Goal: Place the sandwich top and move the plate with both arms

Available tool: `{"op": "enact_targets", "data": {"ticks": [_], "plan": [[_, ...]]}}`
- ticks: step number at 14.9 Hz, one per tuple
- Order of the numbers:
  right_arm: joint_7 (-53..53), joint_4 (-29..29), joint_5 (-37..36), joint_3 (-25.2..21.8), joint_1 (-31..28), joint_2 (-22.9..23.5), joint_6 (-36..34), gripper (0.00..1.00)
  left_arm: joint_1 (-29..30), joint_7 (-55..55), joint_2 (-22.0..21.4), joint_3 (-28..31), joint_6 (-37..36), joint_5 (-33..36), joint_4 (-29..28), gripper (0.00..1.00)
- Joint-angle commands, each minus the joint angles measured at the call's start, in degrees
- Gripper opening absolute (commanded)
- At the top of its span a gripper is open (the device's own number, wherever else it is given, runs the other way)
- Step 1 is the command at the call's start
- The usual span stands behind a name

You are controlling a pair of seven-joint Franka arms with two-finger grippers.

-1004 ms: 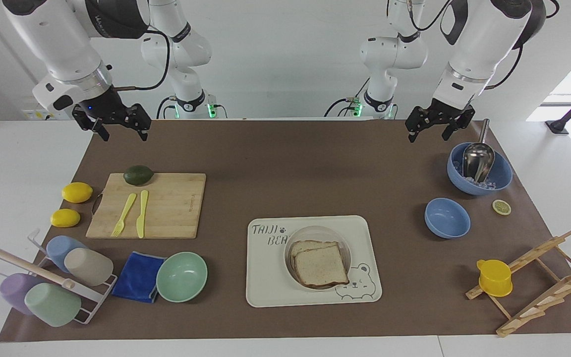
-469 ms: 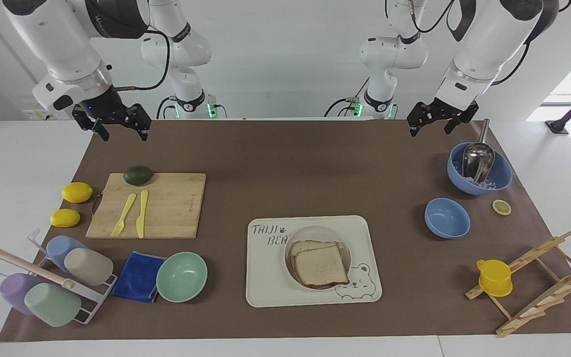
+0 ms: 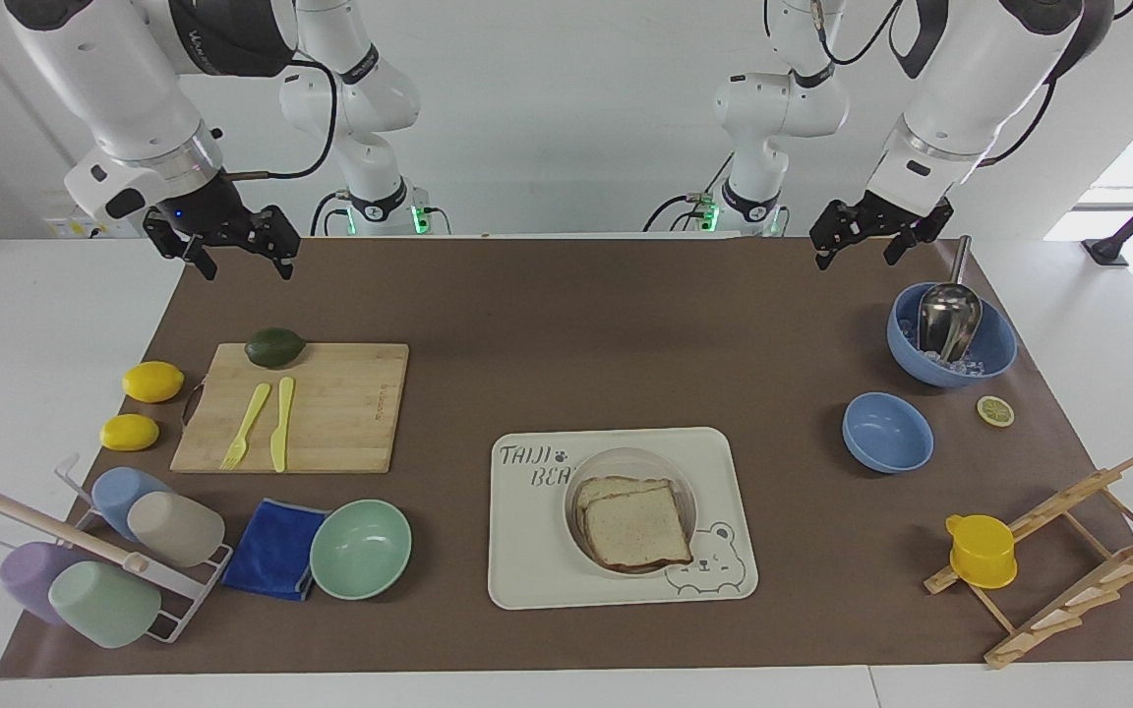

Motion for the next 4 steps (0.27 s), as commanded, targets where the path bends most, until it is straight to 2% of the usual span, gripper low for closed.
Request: {"op": "enact_targets", "data": {"ticks": [1, 4], "plan": [[-1.6, 0.51, -0.55, 0.29, -0.41, 0.24, -0.31, 1.0, -0.02, -0.06, 0.66, 0.17, 0.12, -0.75, 0.85, 1.0], [-1.6, 0.43, -0.55, 0.29, -0.41, 0.24, -0.31, 1.0, 0.06, -0.06, 0.48, 0.17, 0.13, -0.75, 0.67, 1.0]]}}
